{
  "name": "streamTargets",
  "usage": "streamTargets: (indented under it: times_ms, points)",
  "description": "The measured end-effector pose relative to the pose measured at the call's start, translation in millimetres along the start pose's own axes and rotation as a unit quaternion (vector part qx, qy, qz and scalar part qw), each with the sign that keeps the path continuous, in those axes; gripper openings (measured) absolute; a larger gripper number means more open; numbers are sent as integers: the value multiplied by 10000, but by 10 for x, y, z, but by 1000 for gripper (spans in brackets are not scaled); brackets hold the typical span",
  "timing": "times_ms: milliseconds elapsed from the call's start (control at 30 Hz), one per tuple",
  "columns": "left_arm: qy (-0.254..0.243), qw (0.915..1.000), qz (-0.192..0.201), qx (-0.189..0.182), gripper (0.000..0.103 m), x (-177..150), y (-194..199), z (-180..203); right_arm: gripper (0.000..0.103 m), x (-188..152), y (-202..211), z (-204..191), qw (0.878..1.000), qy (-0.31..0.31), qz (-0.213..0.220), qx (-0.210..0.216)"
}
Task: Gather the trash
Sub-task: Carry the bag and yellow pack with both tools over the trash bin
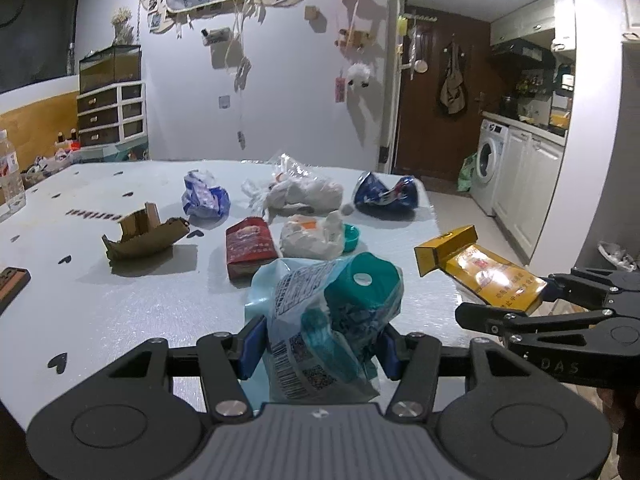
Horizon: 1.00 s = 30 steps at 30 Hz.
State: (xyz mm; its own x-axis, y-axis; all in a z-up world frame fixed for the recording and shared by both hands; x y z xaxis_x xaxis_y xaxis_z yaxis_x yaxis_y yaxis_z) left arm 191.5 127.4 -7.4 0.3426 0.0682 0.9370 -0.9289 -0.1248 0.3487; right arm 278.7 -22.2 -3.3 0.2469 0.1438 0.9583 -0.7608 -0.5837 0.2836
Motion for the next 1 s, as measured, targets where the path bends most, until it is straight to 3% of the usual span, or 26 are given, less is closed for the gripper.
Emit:
streamTargets:
  times_ms: [467, 1000]
  points:
    - [-97, 9990, 307, -323, 57, 111, 504, 366, 62, 90, 961, 243, 9969, -195, 365, -666]
    - [-361, 9918, 410, -1153, 57, 317, 437, 1356, 62, 34, 1771, 1110, 9840, -553, 539, -1606]
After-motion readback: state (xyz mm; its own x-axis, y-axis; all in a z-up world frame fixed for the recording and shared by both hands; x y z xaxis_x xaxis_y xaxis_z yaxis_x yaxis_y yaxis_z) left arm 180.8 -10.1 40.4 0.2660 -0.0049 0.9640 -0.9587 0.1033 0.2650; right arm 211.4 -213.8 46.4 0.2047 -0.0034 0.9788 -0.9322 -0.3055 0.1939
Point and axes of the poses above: each gripper's, at about its wrist camera, not at the fingertips, and y roughly against the way its jaws point, z to its right, x to its top, the point moved 7 cm from there along -y, roughly the way its jaws point, and after that the axes turned 11 degrees about z, right-handed, at the moved point
